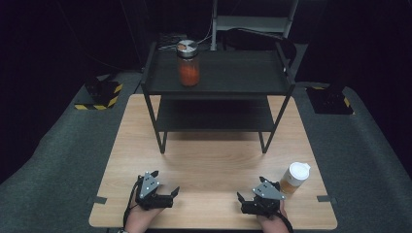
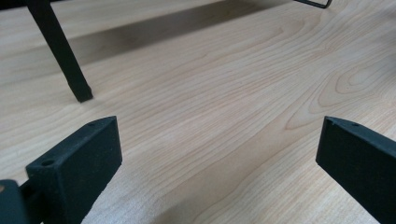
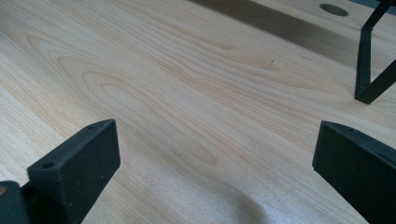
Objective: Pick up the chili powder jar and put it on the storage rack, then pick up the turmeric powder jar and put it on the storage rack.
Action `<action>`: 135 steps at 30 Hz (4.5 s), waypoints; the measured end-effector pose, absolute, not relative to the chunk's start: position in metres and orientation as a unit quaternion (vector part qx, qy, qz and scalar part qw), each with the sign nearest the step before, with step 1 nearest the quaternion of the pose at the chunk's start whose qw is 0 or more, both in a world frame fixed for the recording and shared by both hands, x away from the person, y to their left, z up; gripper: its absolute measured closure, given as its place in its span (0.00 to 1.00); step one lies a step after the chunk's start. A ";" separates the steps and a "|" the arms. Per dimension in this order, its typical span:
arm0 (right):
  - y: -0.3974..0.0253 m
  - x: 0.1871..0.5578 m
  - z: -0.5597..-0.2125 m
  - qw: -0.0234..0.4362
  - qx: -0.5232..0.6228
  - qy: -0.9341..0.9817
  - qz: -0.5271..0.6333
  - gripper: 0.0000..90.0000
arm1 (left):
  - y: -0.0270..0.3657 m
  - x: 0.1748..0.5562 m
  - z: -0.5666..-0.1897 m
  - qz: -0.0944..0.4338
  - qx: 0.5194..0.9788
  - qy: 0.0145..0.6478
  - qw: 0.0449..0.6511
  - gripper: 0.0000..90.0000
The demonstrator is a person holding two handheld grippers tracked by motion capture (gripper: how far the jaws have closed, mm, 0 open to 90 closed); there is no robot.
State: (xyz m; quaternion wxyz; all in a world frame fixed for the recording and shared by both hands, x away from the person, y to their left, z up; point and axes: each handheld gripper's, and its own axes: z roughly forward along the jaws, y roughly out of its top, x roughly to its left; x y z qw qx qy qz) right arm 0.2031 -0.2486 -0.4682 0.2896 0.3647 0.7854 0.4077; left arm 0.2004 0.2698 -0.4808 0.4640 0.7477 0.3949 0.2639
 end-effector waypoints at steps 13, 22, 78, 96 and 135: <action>-0.250 0.200 -0.470 0.294 0.355 0.785 0.413 0.00 | 0.259 0.201 -0.476 0.275 0.767 0.381 0.437 0.01; -0.248 0.199 -0.471 0.300 0.344 0.790 0.411 0.00 | 0.257 0.197 -0.477 0.285 0.770 0.371 0.434 0.01; -0.319 0.143 -0.431 0.416 0.400 0.669 0.468 0.00 | 0.260 0.197 -0.477 0.282 0.782 0.341 0.438 0.00; -0.335 0.157 -0.448 0.399 0.445 0.664 0.449 0.03 | 0.261 0.197 -0.478 0.281 0.782 0.340 0.440 0.01; -0.365 0.186 -0.474 0.336 0.458 0.662 0.490 0.33 | 0.264 0.196 -0.480 0.278 0.780 0.335 0.449 0.01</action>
